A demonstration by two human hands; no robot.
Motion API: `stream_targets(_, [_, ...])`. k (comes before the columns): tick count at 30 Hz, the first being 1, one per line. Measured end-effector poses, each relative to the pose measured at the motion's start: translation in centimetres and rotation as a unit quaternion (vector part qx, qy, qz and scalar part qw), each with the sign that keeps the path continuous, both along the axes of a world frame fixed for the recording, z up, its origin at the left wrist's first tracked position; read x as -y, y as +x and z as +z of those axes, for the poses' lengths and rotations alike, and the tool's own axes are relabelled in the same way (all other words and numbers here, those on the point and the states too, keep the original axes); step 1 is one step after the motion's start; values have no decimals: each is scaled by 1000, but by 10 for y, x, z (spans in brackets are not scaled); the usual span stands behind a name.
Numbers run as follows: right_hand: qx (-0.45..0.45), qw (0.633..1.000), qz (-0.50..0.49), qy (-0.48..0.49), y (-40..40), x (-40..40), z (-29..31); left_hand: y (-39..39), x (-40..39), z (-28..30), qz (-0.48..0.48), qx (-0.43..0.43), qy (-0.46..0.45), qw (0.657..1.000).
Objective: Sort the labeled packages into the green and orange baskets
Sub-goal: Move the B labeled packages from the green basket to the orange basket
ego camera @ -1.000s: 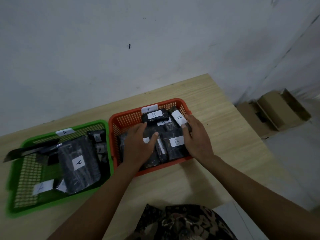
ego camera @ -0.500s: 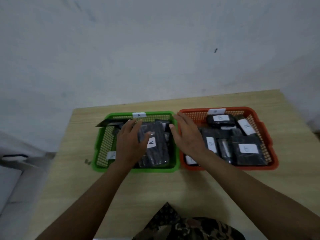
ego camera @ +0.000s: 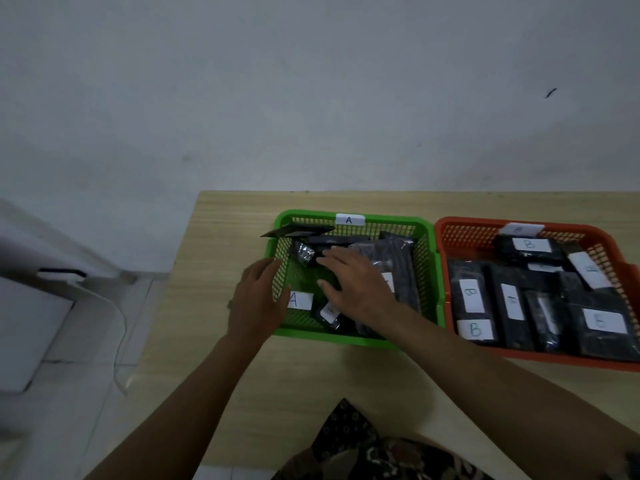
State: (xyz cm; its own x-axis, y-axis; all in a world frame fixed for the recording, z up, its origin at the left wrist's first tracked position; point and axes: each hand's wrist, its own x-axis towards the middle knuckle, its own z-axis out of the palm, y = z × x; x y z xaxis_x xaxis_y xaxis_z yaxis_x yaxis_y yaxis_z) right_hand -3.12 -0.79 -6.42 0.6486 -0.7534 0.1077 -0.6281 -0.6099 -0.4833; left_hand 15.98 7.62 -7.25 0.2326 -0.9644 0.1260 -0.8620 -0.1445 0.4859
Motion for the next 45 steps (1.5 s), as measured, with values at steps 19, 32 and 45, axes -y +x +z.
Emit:
stream_targets(19, [-263,941,85,193,64,-3,-39,18,-15,-35,106,-145,-8,984])
stream_targets(32, [-419,881,156,154,58,25,-1,16,-18,-37,105,-142,-32,984])
stream_targets(45, [-269,943,107,165,44,32,20,19,-11,-31,137,-183,-26,973])
